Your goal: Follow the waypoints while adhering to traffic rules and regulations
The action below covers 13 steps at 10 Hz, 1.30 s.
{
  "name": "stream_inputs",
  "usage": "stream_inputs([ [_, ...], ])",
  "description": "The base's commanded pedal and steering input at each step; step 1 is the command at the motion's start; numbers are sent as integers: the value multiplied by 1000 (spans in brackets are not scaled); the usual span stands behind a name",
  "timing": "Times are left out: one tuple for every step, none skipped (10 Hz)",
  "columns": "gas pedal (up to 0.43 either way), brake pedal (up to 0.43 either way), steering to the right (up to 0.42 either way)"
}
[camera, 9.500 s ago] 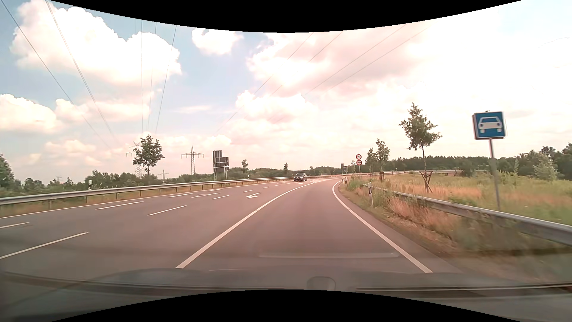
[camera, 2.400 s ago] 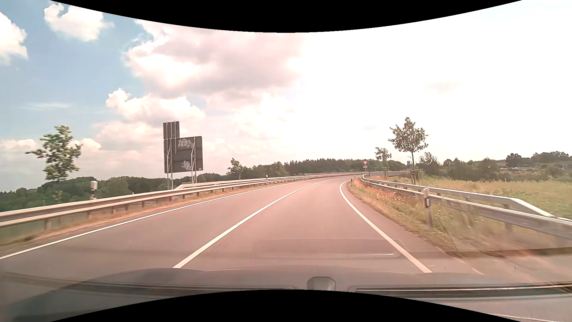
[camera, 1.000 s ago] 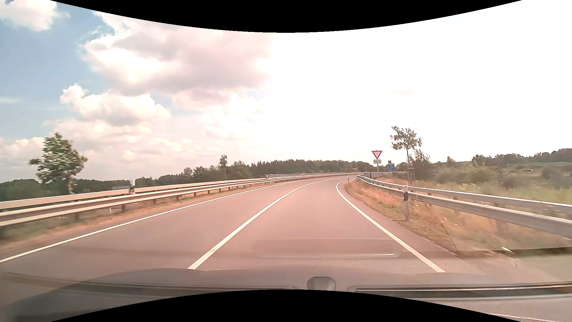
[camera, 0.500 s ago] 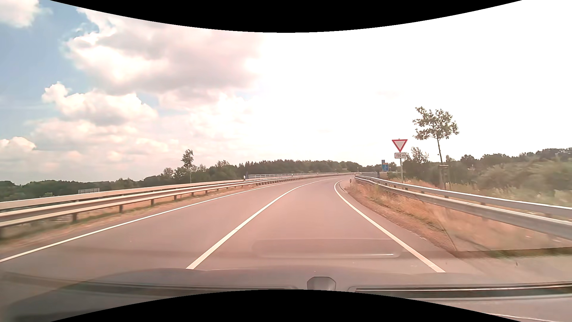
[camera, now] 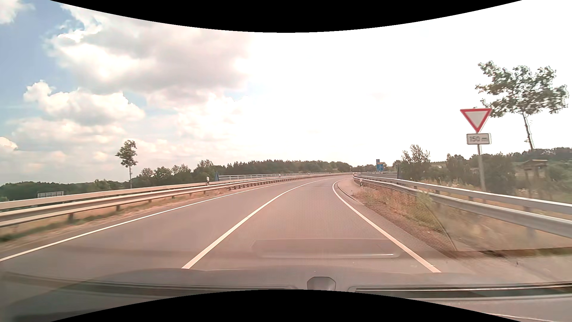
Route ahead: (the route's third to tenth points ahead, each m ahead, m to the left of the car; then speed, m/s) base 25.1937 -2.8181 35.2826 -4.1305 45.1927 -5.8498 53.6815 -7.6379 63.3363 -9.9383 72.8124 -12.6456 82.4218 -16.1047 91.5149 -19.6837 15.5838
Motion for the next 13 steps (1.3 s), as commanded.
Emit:
stream_inputs([
  [150,0,20],
  [150,0,21],
  [150,0,21],
  [150,0,21],
  [150,0,21],
  [150,0,21],
  [150,0,20],
  [150,0,20],
  [150,0,20],
  [150,0,20],
  [150,0,20],
  [150,0,20],
  [150,0,20],
])
